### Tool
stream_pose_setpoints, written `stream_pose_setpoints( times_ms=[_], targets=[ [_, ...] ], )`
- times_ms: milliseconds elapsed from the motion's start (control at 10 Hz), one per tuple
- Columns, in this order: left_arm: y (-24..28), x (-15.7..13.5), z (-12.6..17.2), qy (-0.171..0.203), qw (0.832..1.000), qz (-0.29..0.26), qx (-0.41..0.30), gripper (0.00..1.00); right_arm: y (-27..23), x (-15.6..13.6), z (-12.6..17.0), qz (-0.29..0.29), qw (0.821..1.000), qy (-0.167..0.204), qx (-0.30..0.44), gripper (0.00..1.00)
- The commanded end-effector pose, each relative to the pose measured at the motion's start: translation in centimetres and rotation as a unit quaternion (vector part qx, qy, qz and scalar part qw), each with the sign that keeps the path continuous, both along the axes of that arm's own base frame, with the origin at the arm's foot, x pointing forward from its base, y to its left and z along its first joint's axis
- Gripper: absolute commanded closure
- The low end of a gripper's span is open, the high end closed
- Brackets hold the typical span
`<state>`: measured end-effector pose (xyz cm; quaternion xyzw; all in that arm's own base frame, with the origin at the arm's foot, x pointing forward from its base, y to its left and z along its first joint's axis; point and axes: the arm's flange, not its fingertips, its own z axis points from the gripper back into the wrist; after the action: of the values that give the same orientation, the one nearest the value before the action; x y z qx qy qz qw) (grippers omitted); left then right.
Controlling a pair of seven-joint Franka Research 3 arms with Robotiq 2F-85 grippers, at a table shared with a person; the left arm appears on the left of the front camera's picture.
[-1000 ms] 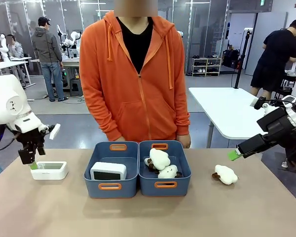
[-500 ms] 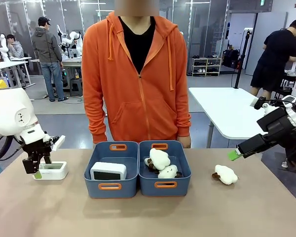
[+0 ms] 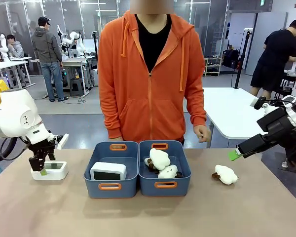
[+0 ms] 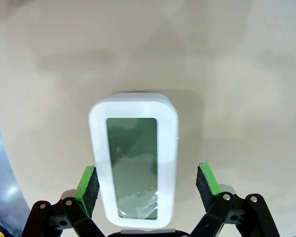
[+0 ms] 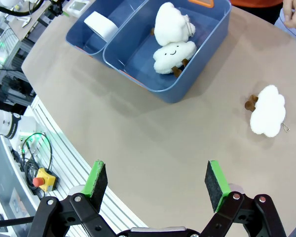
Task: Sort the digital clocks into the basket.
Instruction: Pick up the Digital clock from the table and place it into the empty Plastic storage basket.
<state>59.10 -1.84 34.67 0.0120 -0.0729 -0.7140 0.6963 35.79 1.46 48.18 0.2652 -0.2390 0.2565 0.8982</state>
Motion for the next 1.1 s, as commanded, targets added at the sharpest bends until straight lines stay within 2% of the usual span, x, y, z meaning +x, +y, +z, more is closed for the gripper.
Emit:
stream_pose_setpoints(
  times_ms=[0, 300, 600, 700, 800, 900, 1000],
  targets=[
    [0.0, 1.8, -0.1, -0.008, 1.000, 0.019, 0.003, 0.00, 0.0, -0.1, 0.0, -0.003, 1.000, 0.001, -0.008, 0.00],
    [0.0, 3.1, -1.5, 0.023, 0.999, 0.024, 0.015, 0.00, 0.0, -0.1, 0.0, -0.003, 1.000, 0.001, -0.008, 0.00],
    [0.0, 3.9, -2.2, 0.035, 0.998, 0.039, 0.020, 0.00, 0.0, -0.1, 0.0, -0.003, 1.000, 0.001, -0.008, 0.00],
    [0.2, 3.9, -2.3, 0.040, 0.998, 0.040, 0.023, 0.58, 0.0, -0.1, 0.0, -0.003, 1.000, 0.001, -0.008, 0.00],
    [0.4, 3.8, -2.5, 0.047, 0.998, 0.040, 0.023, 0.60, 0.0, -0.1, 0.0, -0.003, 1.000, 0.001, -0.008, 0.00],
    [0.5, 3.8, -2.6, 0.047, 0.998, 0.045, 0.026, 1.00, 0.0, -0.1, 0.0, -0.003, 1.000, 0.001, -0.008, 0.00],
    [0.5, 3.7, -2.5, 0.048, 0.997, 0.050, 0.026, 1.00, 0.0, -0.1, 0.0, -0.003, 1.000, 0.001, -0.008, 0.00]
  ],
)
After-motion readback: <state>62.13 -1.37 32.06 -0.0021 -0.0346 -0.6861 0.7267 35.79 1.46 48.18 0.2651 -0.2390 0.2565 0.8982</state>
